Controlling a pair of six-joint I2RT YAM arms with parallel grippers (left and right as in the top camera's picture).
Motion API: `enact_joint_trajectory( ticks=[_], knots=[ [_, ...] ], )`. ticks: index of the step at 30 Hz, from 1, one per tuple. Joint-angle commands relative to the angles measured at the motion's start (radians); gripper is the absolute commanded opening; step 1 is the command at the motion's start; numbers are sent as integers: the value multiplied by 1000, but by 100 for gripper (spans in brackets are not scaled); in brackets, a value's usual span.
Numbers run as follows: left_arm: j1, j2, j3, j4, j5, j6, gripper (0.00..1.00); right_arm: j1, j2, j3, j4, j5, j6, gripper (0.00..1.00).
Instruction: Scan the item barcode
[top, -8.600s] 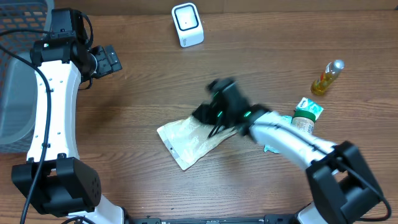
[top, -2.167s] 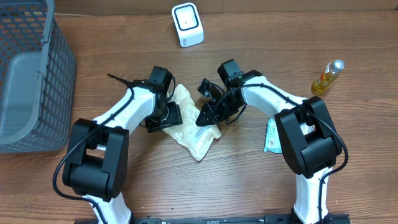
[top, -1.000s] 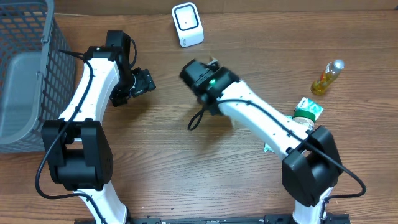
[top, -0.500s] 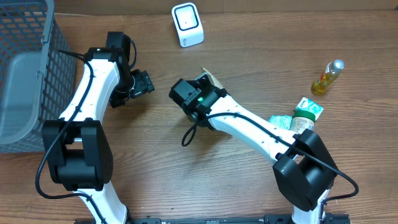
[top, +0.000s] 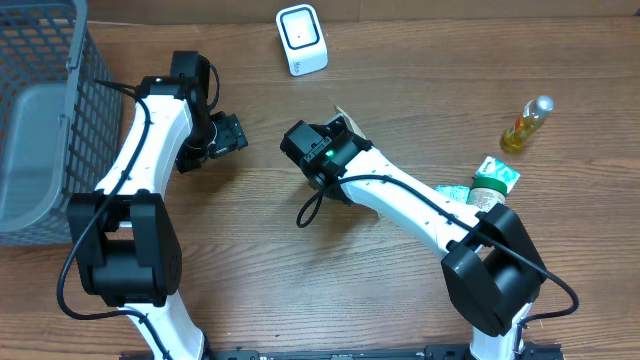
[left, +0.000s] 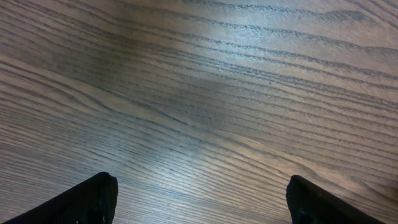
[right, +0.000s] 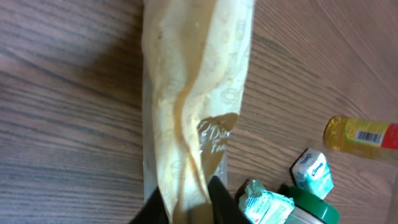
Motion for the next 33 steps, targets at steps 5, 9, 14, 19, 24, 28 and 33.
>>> enact_joint_trajectory(
  ticks=[5, 9, 14, 19, 24, 28, 33],
  knots=[
    [0, 0, -5, -10, -14, 12, 90, -1, -25, -18, 13, -67, 25, 24],
    [0, 0, -5, -11, -14, 12, 90, -1, -25, -18, 35, -149, 24, 36],
    [0, 0, -5, -11, -14, 12, 90, -1, -26, -10, 49, -214, 21, 50],
    [0, 0, -5, -15, -14, 12, 90, -1, -26, 31, 49, -404, -29, 53],
    [0, 0, -5, -19, -14, 12, 91, -2, -26, 102, 37, -637, -115, 60],
    [0, 0, -5, -26, -14, 13, 91, -30, -26, 145, 10, -638, -114, 65],
    [-7, 0, -5, -23, 66, 51, 86, -117, -26, 146, 7, -638, -96, 80]
  ],
)
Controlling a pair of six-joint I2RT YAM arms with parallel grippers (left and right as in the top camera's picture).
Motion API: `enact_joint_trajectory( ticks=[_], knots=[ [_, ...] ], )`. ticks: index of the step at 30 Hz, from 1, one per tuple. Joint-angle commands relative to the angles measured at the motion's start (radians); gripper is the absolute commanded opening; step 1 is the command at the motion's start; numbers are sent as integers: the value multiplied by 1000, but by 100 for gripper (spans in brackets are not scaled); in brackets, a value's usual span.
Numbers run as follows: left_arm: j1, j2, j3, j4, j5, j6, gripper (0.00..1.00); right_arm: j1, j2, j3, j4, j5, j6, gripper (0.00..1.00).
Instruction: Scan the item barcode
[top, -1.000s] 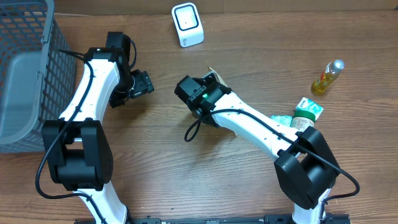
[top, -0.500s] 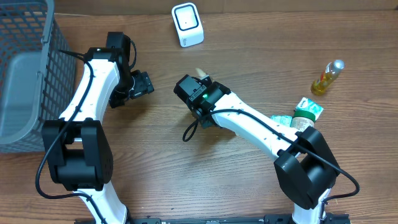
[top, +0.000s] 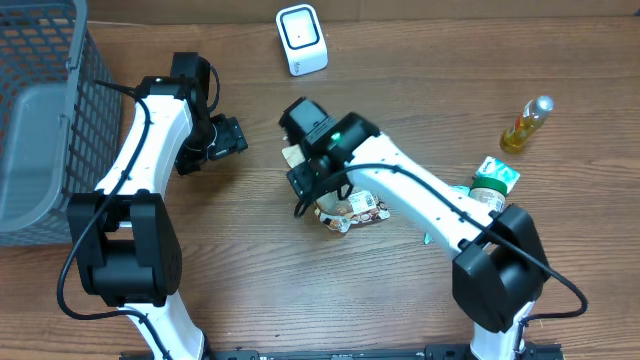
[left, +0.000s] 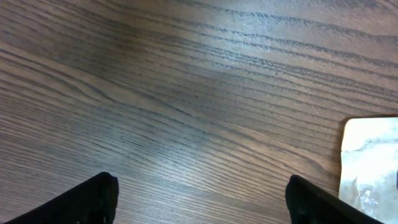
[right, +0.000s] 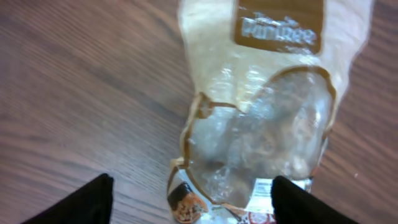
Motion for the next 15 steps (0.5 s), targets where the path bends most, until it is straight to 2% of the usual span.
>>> enact_joint_trajectory(
  ticks=[1, 4, 5, 6, 8, 10, 15],
  knots=[
    [-11, 0, -5, 5, 98, 68, 82, -92, -25, 25, -9, -22, 23, 80],
    [-30, 0, -5, 20, 254, 149, 62, -171, -25, 25, -25, -72, 28, 80],
    [-42, 0, -5, 29, 339, 176, 45, -212, -25, 24, -32, -112, 28, 80],
    [-51, 1, -5, 36, 390, 185, 34, -233, -25, 24, -36, -130, 28, 80],
    [-74, 1, -5, 47, 449, 189, 17, -282, -25, 24, -50, -152, 27, 79],
    [-102, 1, -5, 53, 459, 188, 9, -320, -25, 24, -59, -152, 27, 78],
    [-198, 6, -5, 73, 457, 192, 4, -410, -25, -7, -57, -161, 28, 78]
  ],
)
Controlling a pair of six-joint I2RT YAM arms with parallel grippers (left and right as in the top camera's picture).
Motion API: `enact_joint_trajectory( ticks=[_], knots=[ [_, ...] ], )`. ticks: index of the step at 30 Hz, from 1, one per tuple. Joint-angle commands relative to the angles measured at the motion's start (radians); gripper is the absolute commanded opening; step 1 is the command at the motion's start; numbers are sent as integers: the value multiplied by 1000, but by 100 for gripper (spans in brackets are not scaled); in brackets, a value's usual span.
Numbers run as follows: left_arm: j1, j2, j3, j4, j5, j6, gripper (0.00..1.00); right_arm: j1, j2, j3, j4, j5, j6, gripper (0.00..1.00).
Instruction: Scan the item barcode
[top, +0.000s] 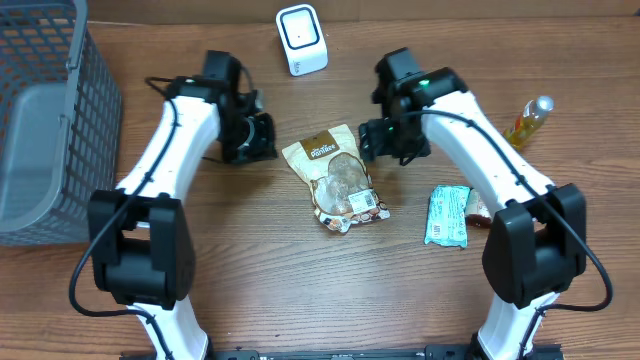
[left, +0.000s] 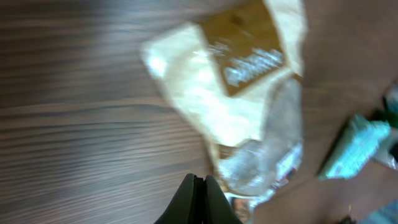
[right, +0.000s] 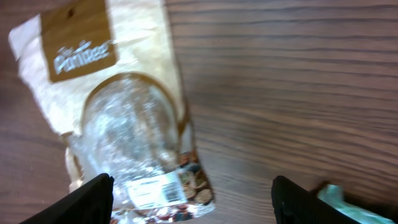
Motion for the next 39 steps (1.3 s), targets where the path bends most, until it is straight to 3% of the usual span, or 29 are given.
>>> enact_joint_trajectory(
  ticks=[1, 13, 23, 30, 35, 39],
  knots=[
    [-76, 9, -4, 18, 61, 31, 4, -48, -25, -17, 10, -44, 3, 79],
    [-269, 79, -4, -27, 21, 13, 4, -104, -25, -90, 41, -117, 2, 85],
    [-317, 216, -4, -113, -40, 2, 4, -104, -25, -94, 66, -117, 3, 93],
    [-288, 216, -4, -157, -193, 5, 4, -104, -25, -94, 89, -195, 3, 100],
    [-277, 216, -4, -164, -391, 4, 4, -104, -25, -94, 108, -286, 3, 100],
    [-259, 216, -4, -161, -468, 3, 6, -98, -25, -94, 112, -296, 3, 100]
  ],
)
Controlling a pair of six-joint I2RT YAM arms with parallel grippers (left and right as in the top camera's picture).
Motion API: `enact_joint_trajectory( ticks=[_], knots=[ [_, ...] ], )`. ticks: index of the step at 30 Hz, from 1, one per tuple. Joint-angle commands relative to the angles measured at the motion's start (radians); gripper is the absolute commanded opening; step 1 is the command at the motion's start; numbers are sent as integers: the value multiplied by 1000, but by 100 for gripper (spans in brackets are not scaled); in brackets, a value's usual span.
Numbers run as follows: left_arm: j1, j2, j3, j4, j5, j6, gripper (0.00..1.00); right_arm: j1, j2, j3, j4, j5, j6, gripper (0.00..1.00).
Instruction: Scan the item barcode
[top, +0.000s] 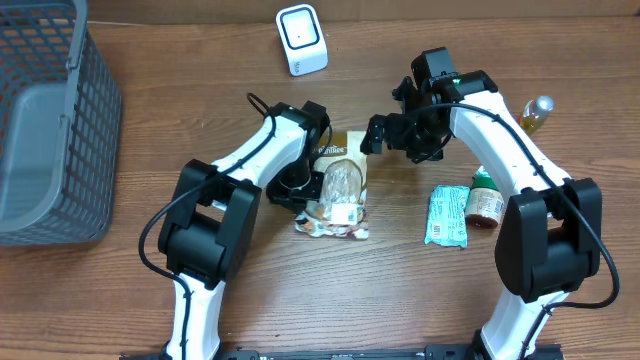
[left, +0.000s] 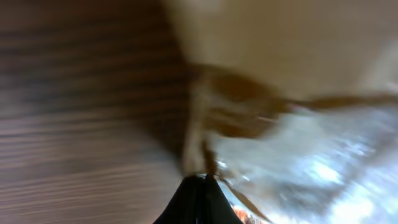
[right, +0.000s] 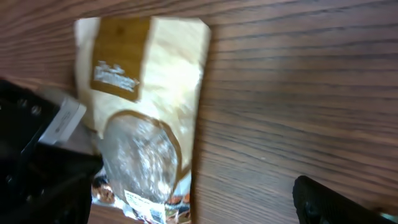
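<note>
A tan snack bag (top: 340, 178) with a clear window lies mid-table, its white barcode label (top: 347, 212) near the bottom end. My left gripper (top: 300, 190) is shut, and its tips (left: 200, 180) press against the bag's left edge. The right gripper (top: 385, 138) hovers open just right of the bag's top. In the right wrist view the bag (right: 146, 106) fills the left half, the label (right: 146, 208) at the bottom, with the gripper (right: 193, 208) spread wide above it. The white scanner (top: 301, 40) stands at the table's back.
A grey mesh basket (top: 45, 120) takes up the left side. A green packet (top: 447, 215), a brown jar (top: 485, 200) and a small yellow bottle (top: 530, 122) lie to the right of the bag.
My left gripper, still shut, has moved from left of the bag right up against its left edge. The bag has turned and looks narrower. The right gripper shifted slightly and stays open.
First my right gripper held the bag, shut on it, while the left stood open near the basket. Then the bag lay on the table under the open right gripper. After that the right arm was off to the right and the left, now shut, was nearer the bag, which it now touches.
</note>
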Motion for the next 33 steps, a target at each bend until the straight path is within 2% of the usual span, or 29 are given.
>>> enact_joint_trajectory(
  ticks=[1, 8, 13, 17, 21, 24, 33],
  knots=[
    [25, 7, 1, 5, -138, 4, 6, 14, -25, -6, 6, -40, 3, 100],
    [106, 7, 24, 14, -175, 4, 5, 69, -25, -6, 37, -39, 3, 100],
    [155, 7, 35, 84, -105, 4, 4, 115, -25, -6, 98, -34, 2, 100],
    [185, 7, 119, 22, 68, 18, 4, 134, -25, -6, 143, 17, 3, 100],
    [194, 6, 239, -71, 335, 144, 4, 129, -25, -6, 147, 101, 93, 100],
    [187, 6, 274, -102, 469, 178, 4, 117, -25, -6, 142, 158, 137, 100],
    [79, 7, 221, -145, 488, 177, 4, 65, -22, -6, 114, 206, 139, 100]
  ],
)
